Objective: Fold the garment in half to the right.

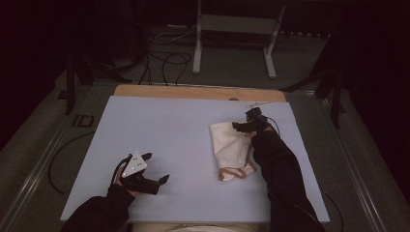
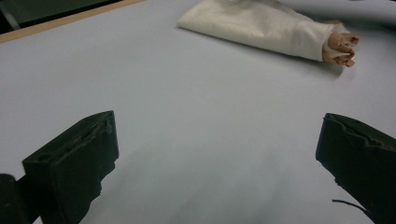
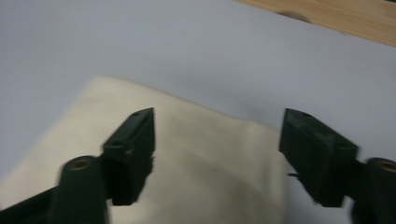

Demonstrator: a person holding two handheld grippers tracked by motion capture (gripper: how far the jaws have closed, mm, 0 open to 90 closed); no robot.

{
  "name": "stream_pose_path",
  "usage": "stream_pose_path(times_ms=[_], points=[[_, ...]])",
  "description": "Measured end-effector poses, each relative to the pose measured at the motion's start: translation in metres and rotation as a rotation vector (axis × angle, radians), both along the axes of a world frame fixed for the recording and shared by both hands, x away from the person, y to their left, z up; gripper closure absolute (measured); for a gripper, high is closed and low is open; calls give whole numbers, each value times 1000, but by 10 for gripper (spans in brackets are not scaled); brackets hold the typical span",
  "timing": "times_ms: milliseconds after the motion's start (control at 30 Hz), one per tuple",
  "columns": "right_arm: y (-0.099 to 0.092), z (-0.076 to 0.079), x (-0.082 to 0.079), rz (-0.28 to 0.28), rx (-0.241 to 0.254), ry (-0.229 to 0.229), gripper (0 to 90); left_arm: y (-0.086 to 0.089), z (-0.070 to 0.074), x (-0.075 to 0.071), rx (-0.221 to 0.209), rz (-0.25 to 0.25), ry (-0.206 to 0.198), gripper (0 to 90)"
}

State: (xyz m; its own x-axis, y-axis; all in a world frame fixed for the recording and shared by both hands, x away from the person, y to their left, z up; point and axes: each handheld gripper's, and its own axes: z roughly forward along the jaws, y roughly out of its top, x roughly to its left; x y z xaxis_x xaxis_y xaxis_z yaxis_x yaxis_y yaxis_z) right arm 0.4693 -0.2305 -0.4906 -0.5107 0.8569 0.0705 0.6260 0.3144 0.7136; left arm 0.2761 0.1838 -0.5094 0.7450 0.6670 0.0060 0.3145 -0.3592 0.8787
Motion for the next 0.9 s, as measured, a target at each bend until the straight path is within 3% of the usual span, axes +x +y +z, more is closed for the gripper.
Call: stream_pose_path(times_ms=[100,167,500,700,900], points=[[4,4,-2,17,14,-3,186,0,0,0,-4,4,4,3],[10,8,-5,62,42,0,144,1,0,0,0,4,3,3],[33,26,-24,175,76,7,109,4,1,0,2,6,7,3],[40,34,-38,218,90,-6,103,5,1,-1,0,3,13,3],[40,34,-55,249,91,-49,101,8,1,0,4,6,13,3]])
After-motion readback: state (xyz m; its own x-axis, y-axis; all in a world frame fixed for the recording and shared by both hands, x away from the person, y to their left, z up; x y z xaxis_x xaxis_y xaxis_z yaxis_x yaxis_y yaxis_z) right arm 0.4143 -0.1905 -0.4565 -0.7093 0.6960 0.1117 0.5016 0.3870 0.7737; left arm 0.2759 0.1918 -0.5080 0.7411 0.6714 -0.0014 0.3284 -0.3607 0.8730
